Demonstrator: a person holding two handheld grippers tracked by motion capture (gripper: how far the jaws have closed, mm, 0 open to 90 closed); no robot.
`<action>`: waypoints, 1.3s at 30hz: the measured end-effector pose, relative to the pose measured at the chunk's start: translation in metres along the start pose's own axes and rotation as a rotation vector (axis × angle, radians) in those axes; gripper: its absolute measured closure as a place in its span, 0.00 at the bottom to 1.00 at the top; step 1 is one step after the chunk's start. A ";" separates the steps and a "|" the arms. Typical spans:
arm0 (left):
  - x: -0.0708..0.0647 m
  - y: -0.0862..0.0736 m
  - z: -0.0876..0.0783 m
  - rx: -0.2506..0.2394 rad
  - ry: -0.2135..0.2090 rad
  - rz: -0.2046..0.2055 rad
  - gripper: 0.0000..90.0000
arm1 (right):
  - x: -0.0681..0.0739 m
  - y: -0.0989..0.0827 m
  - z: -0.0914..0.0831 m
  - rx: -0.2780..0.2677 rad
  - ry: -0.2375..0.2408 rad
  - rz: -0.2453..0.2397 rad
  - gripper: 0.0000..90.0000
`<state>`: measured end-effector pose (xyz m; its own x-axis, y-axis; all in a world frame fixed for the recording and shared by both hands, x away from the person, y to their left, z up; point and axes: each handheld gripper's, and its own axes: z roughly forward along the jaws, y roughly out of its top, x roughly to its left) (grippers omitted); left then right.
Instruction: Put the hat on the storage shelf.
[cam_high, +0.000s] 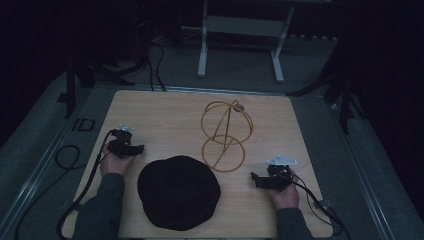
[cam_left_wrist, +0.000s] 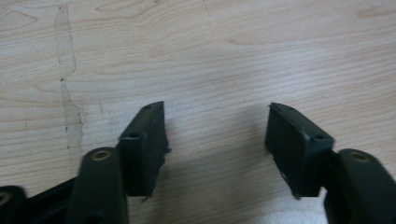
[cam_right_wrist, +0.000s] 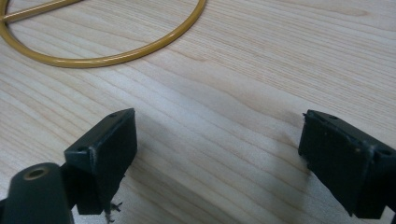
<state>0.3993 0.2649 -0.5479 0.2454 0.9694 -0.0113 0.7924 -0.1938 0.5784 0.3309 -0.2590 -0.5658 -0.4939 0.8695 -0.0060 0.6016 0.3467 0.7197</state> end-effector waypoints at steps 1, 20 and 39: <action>0.000 0.000 0.000 0.000 0.000 0.000 0.53 | 0.000 0.000 0.000 0.001 0.000 0.000 0.13; 0.008 0.005 -0.028 0.068 0.005 0.051 0.69 | 0.000 0.000 0.000 0.001 0.000 0.000 0.13; 0.002 0.014 -0.053 0.078 -0.114 0.088 0.66 | 0.000 0.000 0.000 0.000 0.000 0.000 0.13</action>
<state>0.3814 0.2723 -0.4971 0.3745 0.9254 -0.0586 0.8049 -0.2930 0.5161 0.3309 -0.2590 -0.5658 -0.4941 0.8694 -0.0058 0.6018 0.3468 0.7194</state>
